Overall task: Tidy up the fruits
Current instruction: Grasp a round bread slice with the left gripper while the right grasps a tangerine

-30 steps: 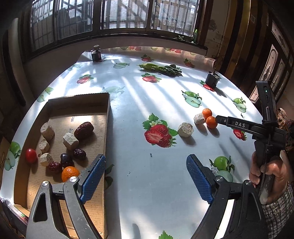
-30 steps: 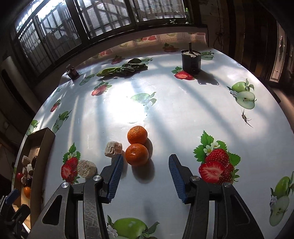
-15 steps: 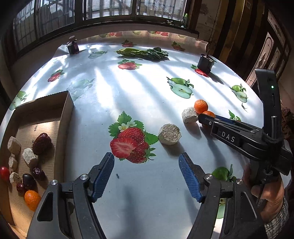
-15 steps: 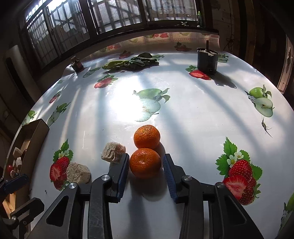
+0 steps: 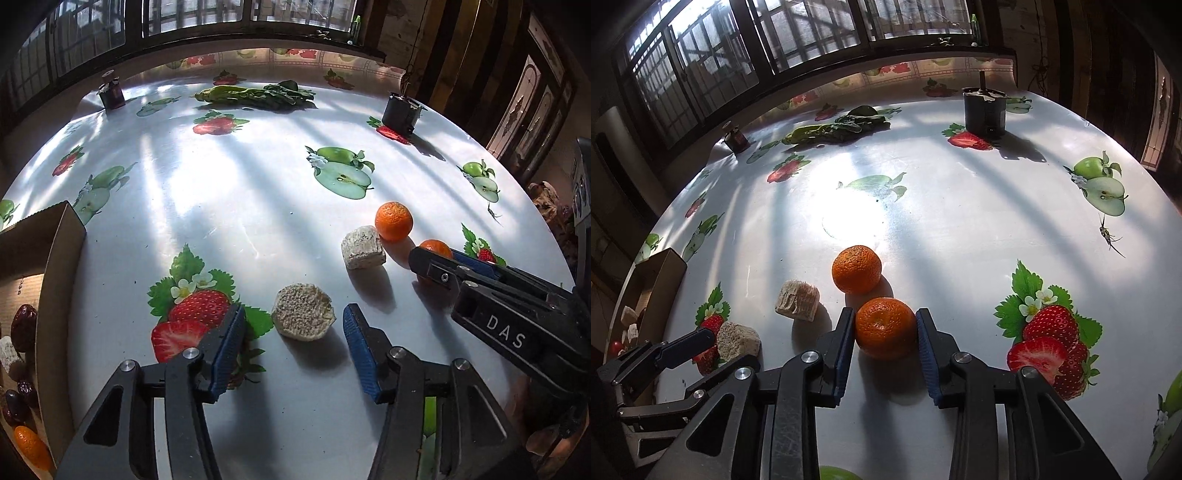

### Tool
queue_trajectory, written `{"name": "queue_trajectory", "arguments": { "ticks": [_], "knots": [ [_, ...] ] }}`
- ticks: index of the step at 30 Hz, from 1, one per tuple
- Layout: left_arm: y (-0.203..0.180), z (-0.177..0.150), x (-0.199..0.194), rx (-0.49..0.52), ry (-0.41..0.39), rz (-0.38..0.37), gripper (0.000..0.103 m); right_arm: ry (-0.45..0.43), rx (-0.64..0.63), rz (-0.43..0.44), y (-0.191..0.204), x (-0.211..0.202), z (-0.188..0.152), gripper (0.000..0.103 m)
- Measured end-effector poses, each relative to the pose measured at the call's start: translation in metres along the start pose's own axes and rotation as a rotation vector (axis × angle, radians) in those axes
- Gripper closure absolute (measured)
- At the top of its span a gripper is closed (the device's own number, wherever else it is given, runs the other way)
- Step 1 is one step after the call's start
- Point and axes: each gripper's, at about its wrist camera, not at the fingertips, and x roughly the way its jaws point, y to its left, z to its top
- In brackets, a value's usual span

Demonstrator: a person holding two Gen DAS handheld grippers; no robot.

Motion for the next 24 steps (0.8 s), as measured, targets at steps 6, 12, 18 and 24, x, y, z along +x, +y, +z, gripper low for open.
{"name": "queue_trajectory", "arguments": {
  "ticks": [6, 12, 18, 24],
  "knots": [
    [0.005, -0.002, -0.001, -0.030, -0.035, -0.049, 0.069, -0.008, -0.013, -0.016, 0.002, 0.001, -0.001, 0.068],
    [0.003, -0.007, -0.002, -0.023, -0.072, -0.045, 0.069, -0.020, -0.020, -0.032, 0.004, 0.001, -0.002, 0.068],
    [0.008, -0.008, -0.004, -0.043, -0.079, -0.075, 0.069, -0.034, -0.021, -0.052, 0.007, 0.000, -0.004, 0.068],
    [0.005, -0.010, -0.008, -0.029, -0.094, -0.076, 0.069, -0.063, 0.015, -0.064, 0.001, -0.005, -0.004, 0.068]
  ]
}}
